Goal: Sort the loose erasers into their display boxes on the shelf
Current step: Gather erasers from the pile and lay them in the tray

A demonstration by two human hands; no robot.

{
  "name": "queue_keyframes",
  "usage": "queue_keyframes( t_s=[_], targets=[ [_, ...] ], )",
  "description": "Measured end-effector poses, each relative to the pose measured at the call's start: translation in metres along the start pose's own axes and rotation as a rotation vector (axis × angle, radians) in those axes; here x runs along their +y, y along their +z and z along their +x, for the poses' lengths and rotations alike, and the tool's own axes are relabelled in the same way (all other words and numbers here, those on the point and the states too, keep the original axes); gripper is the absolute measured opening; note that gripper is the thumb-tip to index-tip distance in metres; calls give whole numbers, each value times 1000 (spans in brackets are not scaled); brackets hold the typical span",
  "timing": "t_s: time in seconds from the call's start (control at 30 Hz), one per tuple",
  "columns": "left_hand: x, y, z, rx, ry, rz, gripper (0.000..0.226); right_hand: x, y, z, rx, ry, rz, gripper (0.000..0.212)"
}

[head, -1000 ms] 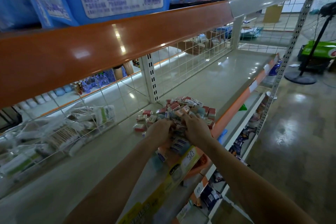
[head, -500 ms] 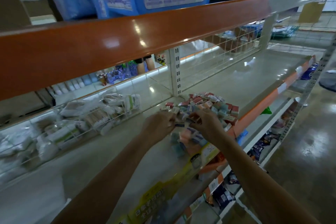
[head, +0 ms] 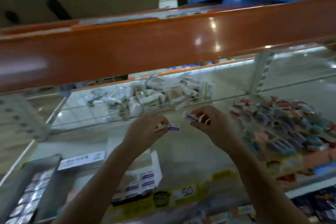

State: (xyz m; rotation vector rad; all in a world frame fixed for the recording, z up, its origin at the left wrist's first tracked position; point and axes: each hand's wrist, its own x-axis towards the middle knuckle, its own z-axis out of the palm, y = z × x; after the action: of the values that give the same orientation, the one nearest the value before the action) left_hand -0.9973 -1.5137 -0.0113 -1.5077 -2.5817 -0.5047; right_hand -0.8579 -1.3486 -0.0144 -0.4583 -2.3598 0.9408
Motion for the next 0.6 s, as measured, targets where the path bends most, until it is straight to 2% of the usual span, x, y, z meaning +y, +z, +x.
queue_keyframes(
  t_s=[0.2,0.4,0.6],
  targets=[
    [-54,-29,-66,-6,-200,-24,13,-48,56,-2,-232,-95,53,21],
    [-85,-32,-115,-48,-320,-32,15,-68,101,-12,-488,-267,-96,19],
    [-101,-33,-134,-62,-309,-42,23,-81,132,-31,-607,-331,-227,15]
  ],
)
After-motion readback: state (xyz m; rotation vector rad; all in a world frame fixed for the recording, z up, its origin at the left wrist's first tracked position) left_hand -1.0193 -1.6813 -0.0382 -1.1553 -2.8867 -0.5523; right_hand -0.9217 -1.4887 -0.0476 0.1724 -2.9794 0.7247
